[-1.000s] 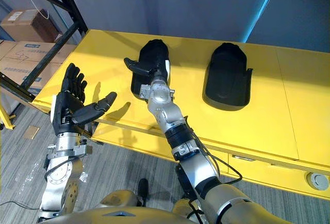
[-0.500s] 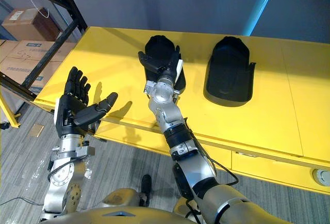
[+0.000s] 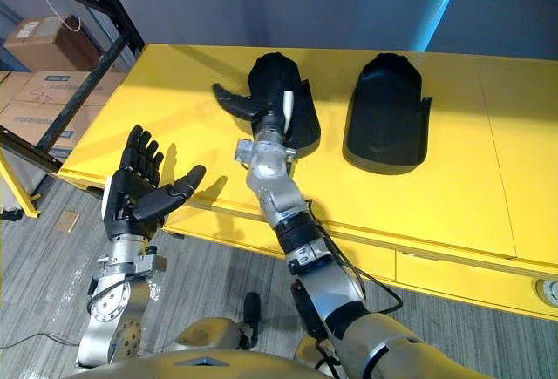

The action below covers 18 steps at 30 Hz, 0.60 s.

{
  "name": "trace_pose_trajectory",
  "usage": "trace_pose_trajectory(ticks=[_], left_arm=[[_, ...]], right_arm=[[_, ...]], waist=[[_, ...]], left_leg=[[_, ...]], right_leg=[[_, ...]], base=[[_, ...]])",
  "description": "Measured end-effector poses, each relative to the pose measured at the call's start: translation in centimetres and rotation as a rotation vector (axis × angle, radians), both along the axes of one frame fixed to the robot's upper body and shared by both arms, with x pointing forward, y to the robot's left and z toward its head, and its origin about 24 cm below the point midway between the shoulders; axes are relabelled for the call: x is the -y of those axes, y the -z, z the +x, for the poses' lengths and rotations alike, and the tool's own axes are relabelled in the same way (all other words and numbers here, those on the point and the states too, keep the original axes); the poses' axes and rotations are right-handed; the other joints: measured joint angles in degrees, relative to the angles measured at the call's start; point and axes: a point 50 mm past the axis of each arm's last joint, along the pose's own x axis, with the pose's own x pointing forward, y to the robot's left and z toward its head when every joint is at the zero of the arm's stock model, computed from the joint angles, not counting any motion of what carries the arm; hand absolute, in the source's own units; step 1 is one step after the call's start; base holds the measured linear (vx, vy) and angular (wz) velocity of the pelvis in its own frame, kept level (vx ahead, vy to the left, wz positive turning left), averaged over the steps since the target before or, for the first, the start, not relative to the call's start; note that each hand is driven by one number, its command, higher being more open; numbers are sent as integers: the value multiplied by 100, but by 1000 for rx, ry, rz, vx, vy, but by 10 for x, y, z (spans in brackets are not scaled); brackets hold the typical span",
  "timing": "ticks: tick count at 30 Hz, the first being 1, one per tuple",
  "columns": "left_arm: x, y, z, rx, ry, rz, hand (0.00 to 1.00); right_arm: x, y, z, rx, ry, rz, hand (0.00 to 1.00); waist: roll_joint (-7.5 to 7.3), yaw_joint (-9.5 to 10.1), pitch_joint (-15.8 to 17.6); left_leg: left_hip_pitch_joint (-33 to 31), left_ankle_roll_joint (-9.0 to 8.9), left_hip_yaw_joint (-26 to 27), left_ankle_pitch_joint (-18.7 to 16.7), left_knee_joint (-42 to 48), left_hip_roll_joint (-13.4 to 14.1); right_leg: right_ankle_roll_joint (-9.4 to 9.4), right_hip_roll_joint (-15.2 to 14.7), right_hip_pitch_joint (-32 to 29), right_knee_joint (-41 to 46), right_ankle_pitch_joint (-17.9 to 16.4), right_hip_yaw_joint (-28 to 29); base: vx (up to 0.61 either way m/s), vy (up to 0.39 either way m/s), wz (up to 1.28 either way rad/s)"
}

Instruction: Walk over and take three plastic housings, then place them on the shelf

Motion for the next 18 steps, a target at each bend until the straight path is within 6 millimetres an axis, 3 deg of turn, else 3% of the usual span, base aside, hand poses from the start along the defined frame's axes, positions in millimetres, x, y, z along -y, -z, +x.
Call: trace_pose_trajectory(ticks=[4, 6, 10, 13, 18], left_arm=[[3, -4, 3, 22, 24, 4, 100], [3, -9, 8, 48, 26, 8, 100], [0, -15, 12, 77, 23, 20, 100], [-5, -19, 15, 94, 22, 54, 100], [-11, -19, 15, 94, 10, 78, 100]], right_arm=[[-19, -20, -19, 127, -178, 6, 100], [-26, -46, -34, 242, -278, 38, 100], [-23, -73, -50, 364, -338, 64, 100], [0, -64, -53, 344, -361, 8, 100], [57, -2, -54, 109, -308, -121, 100]], waist=[[-12, -34, -7], [-37, -35, -19], [-195, -77, -109], [-382, -207, -229], [-450, -336, -274]], left_leg=[[11, -5, 34, -4, 3, 7], [27, -25, 82, -20, 12, 21], [108, -48, 208, -69, 19, 49], [134, -63, 309, -228, 139, 70], [172, -26, 522, -364, 204, 96]], right_leg=[[2, 8, 8, -6, 3, 17], [11, 25, 20, -24, 16, 60], [16, 57, 48, -38, 23, 175], [33, 78, 135, -105, 50, 240], [55, 151, 249, -400, 229, 417]], base=[[1, -6, -1], [-3, -22, -8], [-4, -18, -16], [-3, -10, -21], [0, 17, -20]])
